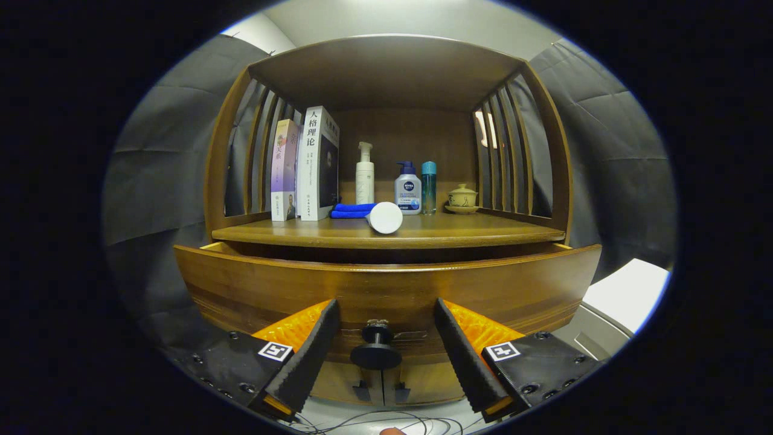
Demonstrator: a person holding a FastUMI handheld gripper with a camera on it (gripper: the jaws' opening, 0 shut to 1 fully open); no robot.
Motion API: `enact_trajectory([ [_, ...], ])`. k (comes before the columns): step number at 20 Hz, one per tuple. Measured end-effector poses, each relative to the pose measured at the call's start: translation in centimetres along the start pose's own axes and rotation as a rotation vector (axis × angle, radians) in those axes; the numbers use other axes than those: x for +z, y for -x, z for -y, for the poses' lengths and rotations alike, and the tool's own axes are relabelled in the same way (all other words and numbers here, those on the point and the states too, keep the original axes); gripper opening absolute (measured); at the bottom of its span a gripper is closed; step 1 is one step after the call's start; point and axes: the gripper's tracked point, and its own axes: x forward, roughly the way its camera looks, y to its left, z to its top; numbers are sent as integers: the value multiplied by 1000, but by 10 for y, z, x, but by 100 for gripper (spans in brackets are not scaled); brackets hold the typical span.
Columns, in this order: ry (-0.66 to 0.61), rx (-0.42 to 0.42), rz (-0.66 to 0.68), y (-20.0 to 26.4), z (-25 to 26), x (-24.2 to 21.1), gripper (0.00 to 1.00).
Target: Pull open the drawer, take out the items inside it, and place them on the countertop above the cabinet.
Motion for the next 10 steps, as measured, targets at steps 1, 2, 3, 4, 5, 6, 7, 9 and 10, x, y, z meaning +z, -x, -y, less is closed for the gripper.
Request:
enact_trajectory([
  [1, -1, 0, -3, -5, 0, 1, 100],
  [2, -2, 0, -10, -10, 0, 2, 100],
  [3, -4, -2, -9, -14, 0, 2, 100],
  [4, 0, -4, -11, -19, -1, 3, 100],
  [5, 2, -5, -8, -23, 0, 4, 100],
  [6, 3, -6, -8, -27, -1, 4, 100],
  [7, 6, -7, -8, -32, -1, 5, 100],
  [9, -3, -6, -24, -46, -5, 6, 100],
  [10, -9, -5, -30, -51, -6, 7, 100],
])
